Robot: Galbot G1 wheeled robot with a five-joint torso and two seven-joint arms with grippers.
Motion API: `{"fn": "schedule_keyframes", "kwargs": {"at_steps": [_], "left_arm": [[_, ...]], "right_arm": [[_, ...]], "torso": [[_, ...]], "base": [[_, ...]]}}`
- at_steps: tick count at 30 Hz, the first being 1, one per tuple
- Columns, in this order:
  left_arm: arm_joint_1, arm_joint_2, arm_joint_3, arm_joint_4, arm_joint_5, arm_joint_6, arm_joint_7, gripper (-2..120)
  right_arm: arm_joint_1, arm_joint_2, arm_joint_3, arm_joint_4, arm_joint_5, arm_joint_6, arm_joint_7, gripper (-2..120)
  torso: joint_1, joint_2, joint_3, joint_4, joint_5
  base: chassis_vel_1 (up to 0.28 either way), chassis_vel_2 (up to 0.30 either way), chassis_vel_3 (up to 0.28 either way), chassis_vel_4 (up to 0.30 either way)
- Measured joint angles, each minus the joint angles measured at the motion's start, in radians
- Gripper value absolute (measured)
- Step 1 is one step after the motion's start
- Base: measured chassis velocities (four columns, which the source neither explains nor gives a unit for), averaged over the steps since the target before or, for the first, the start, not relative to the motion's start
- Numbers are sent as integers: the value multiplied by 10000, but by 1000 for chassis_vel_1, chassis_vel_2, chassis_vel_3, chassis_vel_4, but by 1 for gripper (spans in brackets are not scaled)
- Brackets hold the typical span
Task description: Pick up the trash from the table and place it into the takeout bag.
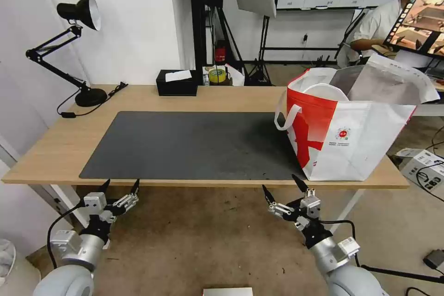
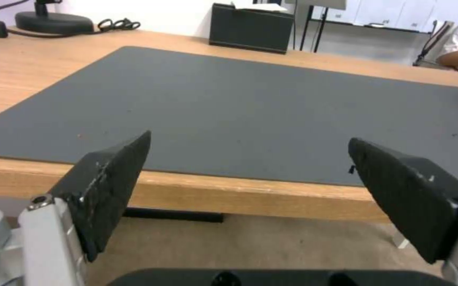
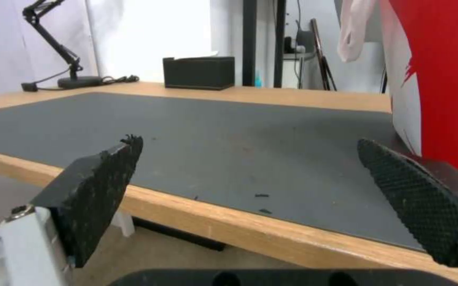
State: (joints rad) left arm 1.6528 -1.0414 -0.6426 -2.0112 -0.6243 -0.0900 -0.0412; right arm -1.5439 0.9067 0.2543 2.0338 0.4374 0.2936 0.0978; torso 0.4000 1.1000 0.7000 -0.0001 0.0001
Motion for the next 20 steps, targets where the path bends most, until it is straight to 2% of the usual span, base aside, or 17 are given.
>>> {"fn": "schedule_keyframes", "kwargs": {"at_steps": [20], "left_arm": [[-30, 23, 26, 0, -18, 19, 14, 100]], "right_arm": [[0, 0, 0, 0, 0, 0, 0, 100]], "torso": [[0, 0, 0, 0, 0]], "base": [[0, 0, 0, 0]]}}
